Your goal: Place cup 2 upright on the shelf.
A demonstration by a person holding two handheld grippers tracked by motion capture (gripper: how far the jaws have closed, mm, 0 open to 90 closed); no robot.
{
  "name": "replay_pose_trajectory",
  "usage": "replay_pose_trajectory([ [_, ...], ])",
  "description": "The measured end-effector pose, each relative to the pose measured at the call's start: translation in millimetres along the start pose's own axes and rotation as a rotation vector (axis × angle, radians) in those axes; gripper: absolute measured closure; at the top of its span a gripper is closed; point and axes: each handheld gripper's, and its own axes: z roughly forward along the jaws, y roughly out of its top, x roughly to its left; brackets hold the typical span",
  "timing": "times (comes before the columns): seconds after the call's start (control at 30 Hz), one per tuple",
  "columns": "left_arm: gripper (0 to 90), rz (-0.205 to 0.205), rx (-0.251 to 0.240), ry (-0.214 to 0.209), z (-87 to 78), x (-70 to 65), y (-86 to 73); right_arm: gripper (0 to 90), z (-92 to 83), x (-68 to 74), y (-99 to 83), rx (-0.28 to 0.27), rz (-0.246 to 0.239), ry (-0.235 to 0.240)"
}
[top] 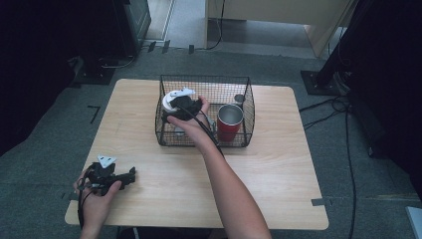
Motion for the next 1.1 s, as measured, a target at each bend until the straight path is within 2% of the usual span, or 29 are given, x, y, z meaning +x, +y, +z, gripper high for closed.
replay_pose_trajectory([
  [0.1,0.0,0.0,0.0,0.0,0.0,0.0,0.0,2.0,-1.4,0.5,1.0,-0.001,0.016,0.016],
  [0.6,0.0,0.0,0.0,0.0,0.0,0.0,0.0,0.6,-7.0,1.0,-2.1,0.009,-0.013,0.027],
  [0.77,0.0,0.0,0.0,0.0,0.0,0.0,0.0,0.0,-9.0,3.1,-4.9,0.018,-0.025,0.024],
  [0.9,0.0,0.0,0.0,0.0,0.0,0.0,0.0,0.0,-14.5,5.6,-6.9,0.016,-0.048,0.021],
  [1.1,0.0,0.0,0.001,0.0,-0.1,0.0,0.0,0.0,-25.2,7.3,-10.5,0.011,-0.052,0.005],
])
